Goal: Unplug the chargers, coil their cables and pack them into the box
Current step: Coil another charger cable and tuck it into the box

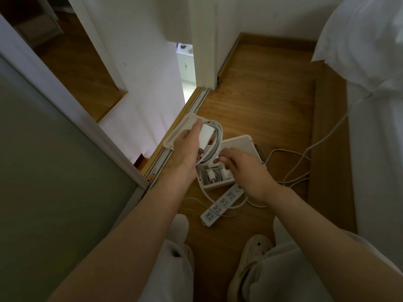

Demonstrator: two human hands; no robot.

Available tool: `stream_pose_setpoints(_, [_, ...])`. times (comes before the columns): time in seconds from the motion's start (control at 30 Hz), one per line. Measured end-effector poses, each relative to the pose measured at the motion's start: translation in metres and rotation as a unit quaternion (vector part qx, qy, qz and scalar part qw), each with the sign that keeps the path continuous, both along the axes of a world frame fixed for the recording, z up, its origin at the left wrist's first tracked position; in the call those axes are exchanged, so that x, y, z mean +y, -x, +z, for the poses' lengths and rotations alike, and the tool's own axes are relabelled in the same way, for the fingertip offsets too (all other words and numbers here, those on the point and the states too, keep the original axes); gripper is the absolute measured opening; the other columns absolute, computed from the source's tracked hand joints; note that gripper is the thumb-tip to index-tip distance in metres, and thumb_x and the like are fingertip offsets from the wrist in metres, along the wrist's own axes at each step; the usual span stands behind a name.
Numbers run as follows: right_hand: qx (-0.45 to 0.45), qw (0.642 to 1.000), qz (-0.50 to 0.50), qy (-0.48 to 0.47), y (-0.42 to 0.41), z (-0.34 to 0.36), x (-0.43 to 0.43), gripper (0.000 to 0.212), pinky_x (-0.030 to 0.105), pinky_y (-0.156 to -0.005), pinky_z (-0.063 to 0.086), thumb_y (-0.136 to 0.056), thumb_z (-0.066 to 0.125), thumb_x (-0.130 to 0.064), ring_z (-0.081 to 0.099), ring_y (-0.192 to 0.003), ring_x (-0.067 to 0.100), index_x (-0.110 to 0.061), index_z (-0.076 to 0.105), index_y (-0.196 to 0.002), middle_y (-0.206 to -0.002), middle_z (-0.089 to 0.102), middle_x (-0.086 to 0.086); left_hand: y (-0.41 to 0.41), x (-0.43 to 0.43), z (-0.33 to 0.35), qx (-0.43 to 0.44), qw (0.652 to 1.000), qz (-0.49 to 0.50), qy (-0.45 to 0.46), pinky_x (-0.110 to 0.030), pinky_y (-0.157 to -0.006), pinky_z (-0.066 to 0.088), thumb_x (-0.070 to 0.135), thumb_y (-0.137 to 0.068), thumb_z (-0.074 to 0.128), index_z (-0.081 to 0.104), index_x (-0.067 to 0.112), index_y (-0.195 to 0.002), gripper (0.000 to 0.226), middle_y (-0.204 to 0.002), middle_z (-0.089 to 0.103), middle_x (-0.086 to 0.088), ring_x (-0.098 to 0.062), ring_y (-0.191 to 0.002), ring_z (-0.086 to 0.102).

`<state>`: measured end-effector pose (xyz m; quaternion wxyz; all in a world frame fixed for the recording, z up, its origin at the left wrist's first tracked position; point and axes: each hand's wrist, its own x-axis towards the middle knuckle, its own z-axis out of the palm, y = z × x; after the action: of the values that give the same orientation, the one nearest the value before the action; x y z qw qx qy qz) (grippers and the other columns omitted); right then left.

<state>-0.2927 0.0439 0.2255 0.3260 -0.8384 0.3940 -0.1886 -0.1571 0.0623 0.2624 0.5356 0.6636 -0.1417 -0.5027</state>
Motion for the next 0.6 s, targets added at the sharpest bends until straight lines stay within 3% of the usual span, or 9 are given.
stream_pose_setpoints(0.1, [-0.061, 0.996, -0.046, -0.051, -0.003, 0.002, 0.000, 0.023, 0.018, -0.058, 0.036, -0.101, 0.036, -0.018, 0.045, -0.060, 0.002, -0.026, 0.054, -0.088, -0.069, 0.049, -0.015, 0.000, 0.000, 0.001, -0.009, 1.000, -0.001, 0.007, -0.024, -0.045, 0.054, 0.047, -0.091, 0.054, 0.063, 0.013, -0.111, 0.041, -0.103, 0.069, -0.015, -0.019, -0.067, 0.066])
stream_pose_setpoints(0.2, [-0.154, 0.968, -0.113, -0.165, -0.006, 0.003, -0.004, 0.031, 0.020, -0.056, 0.037, -0.101, 0.033, -0.011, 0.044, -0.061, 0.012, -0.020, 0.054, -0.081, -0.069, 0.050, -0.004, 0.000, 0.000, 0.001, -0.011, 1.000, -0.003, 0.006, -0.025, -0.052, 0.055, 0.048, -0.090, 0.054, 0.064, 0.013, -0.110, 0.042, -0.105, 0.069, -0.015, -0.018, -0.069, 0.064])
stream_pose_setpoints(0.37, [-0.191, 0.953, -0.056, -0.228, -0.010, 0.008, -0.001, 0.026, 0.011, -0.067, 0.042, -0.098, 0.040, -0.005, 0.051, -0.068, 0.001, -0.011, 0.064, -0.087, -0.079, 0.058, 0.007, 0.001, -0.001, 0.000, 0.006, 1.000, -0.028, 0.007, -0.020, -0.044, 0.050, 0.046, -0.090, 0.056, 0.065, 0.012, -0.112, 0.041, -0.093, 0.070, -0.012, -0.015, -0.059, 0.065])
stream_pose_setpoints(0.43, [-0.218, 0.944, -0.075, -0.237, -0.009, 0.008, 0.001, 0.020, 0.017, -0.072, 0.045, -0.096, 0.045, -0.006, 0.054, -0.075, 0.013, -0.001, 0.064, -0.095, -0.085, 0.062, 0.019, 0.003, -0.001, -0.001, 0.010, 0.999, -0.049, 0.003, -0.020, -0.044, 0.050, 0.045, -0.091, 0.056, 0.066, 0.011, -0.111, 0.041, -0.089, 0.070, -0.010, -0.015, -0.058, 0.065])
stream_pose_setpoints(0.5, [-0.262, 0.915, -0.112, -0.286, -0.009, 0.009, 0.003, 0.017, 0.027, -0.080, 0.051, -0.094, 0.051, -0.007, 0.062, -0.084, 0.022, -0.003, 0.058, -0.108, -0.091, 0.065, 0.018, 0.003, -0.001, -0.003, 0.005, 0.998, -0.064, 0.002, -0.021, -0.044, 0.051, 0.045, -0.091, 0.054, 0.066, 0.012, -0.109, 0.039, -0.090, 0.071, -0.011, -0.015, -0.058, 0.065])
stream_pose_setpoints(0.6, [-0.290, 0.882, -0.147, -0.341, -0.012, 0.012, 0.006, 0.036, 0.042, -0.091, 0.052, -0.090, 0.054, -0.001, 0.064, -0.100, 0.027, -0.007, 0.045, -0.124, -0.102, 0.065, 0.013, 0.004, -0.003, -0.008, -0.073, 0.994, -0.078, 0.007, -0.025, -0.055, 0.054, 0.043, -0.092, 0.055, 0.066, 0.015, -0.098, 0.031, -0.091, 0.070, -0.009, -0.016, -0.066, 0.065])
